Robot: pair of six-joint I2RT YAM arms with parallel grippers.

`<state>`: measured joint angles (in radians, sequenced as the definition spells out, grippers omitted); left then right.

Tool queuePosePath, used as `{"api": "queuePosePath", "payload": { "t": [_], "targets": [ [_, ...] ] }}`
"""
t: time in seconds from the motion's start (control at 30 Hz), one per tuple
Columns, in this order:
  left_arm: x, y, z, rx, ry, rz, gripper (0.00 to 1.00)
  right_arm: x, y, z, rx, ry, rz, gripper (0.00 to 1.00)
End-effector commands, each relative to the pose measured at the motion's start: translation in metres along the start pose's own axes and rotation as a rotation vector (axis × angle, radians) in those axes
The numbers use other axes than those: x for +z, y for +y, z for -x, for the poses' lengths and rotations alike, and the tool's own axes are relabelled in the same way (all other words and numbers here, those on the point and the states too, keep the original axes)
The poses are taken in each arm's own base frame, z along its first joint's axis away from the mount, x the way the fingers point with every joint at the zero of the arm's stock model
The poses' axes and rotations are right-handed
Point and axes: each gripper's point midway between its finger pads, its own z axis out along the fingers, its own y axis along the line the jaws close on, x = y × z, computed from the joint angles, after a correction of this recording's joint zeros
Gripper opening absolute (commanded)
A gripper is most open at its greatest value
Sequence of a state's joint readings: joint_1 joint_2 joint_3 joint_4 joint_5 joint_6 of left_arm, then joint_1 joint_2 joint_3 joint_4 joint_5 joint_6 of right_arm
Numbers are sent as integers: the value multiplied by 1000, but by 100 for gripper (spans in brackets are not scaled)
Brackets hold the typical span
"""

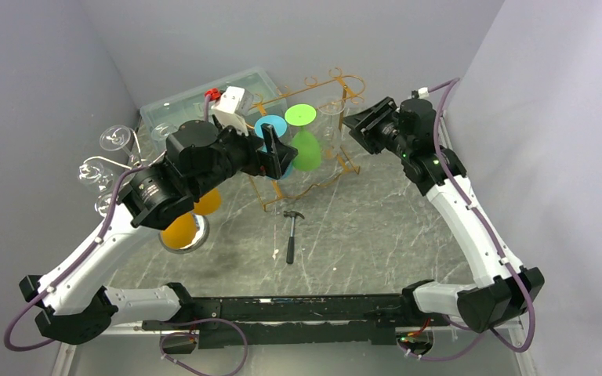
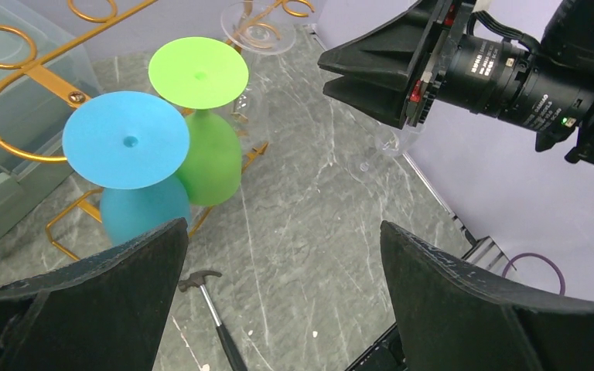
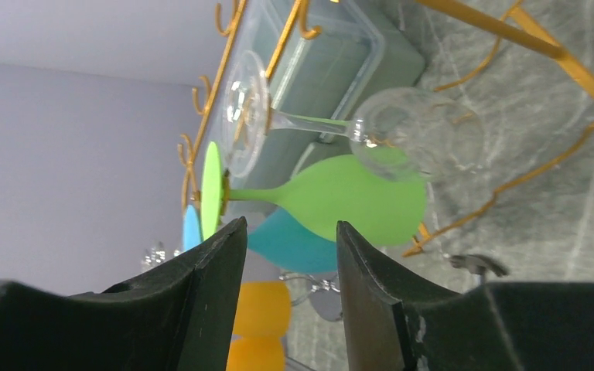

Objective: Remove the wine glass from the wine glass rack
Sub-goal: Pick up the wine glass from the wine rack.

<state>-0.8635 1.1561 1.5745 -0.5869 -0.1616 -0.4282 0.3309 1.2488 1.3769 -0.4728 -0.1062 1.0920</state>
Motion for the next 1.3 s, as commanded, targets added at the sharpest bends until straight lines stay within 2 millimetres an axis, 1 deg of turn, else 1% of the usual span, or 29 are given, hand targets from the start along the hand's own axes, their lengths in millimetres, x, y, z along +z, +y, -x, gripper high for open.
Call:
{"api": "queuePosePath", "payload": {
  "t": [0.0, 0.23, 0.37, 0.6, 0.63, 0.87, 1.0, 1.17, 1.27],
  "targets": [
    [-3, 4, 15, -30, -72, 34, 99, -5, 41, 22, 90, -120, 168, 46],
    [0, 6, 17, -36, -84, 47, 99, -1, 45, 29, 145, -169, 200, 38],
    [2, 7, 18, -39, -91, 53, 100, 6, 48, 30, 164, -165, 206, 36],
    [1, 9, 19, -39, -98, 65, 99, 22, 47, 20, 185, -134, 186, 34],
    [1, 10, 19, -40, -100, 67, 99, 24, 45, 23, 188, -152, 178, 34],
    [1, 12, 18, -38, -101, 75, 99, 35, 53, 16, 191, -139, 188, 33],
    [0, 13, 20, -37, -107, 80, 99, 42, 52, 11, 200, -132, 182, 29],
    [-1, 14, 20, -37, -109, 85, 100, 47, 52, 8, 217, -135, 184, 26],
    [0, 15, 20, -37, -108, 89, 99, 45, 52, 10, 224, -149, 185, 23]
  ]
}}
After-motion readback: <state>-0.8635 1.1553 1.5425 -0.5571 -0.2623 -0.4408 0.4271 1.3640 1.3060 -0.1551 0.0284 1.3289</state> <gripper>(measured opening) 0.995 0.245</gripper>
